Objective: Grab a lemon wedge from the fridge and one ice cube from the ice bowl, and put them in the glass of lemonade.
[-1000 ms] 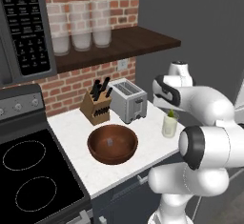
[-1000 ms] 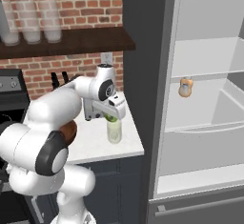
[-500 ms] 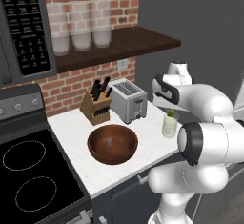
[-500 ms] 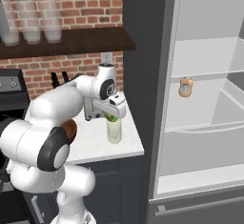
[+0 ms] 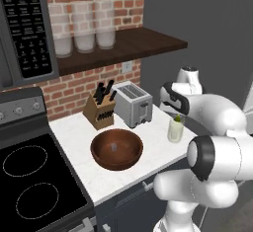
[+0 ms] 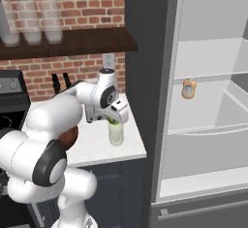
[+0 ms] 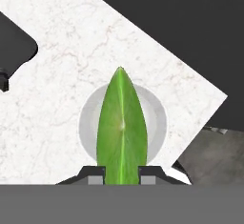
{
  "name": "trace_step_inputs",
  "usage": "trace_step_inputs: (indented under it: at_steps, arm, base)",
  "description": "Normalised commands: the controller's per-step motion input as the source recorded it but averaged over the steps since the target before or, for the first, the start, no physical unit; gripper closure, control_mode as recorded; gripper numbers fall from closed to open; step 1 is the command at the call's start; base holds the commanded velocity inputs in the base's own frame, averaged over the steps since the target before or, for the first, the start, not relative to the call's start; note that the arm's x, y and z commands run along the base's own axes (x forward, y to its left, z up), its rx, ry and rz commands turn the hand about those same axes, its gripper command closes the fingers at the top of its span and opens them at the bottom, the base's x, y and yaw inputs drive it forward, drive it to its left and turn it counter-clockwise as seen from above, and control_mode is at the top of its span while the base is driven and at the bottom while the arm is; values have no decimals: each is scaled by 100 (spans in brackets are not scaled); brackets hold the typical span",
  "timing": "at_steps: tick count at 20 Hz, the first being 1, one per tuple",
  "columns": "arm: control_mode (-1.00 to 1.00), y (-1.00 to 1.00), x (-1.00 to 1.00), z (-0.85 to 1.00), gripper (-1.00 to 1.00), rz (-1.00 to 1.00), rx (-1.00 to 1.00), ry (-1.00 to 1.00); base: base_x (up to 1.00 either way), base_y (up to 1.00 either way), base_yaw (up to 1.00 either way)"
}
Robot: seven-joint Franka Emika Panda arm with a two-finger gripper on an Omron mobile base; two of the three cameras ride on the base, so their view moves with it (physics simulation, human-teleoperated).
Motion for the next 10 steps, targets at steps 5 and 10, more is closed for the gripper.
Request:
trace_step_inputs:
  at_steps: [5, 10]
  arm:
    - [-100, 0, -1, 0, 100, 0, 0, -4]
    - [-100, 2, 6, 0, 100, -1, 0, 1]
  base:
    - [0, 0, 0]
    - [0, 0, 0]
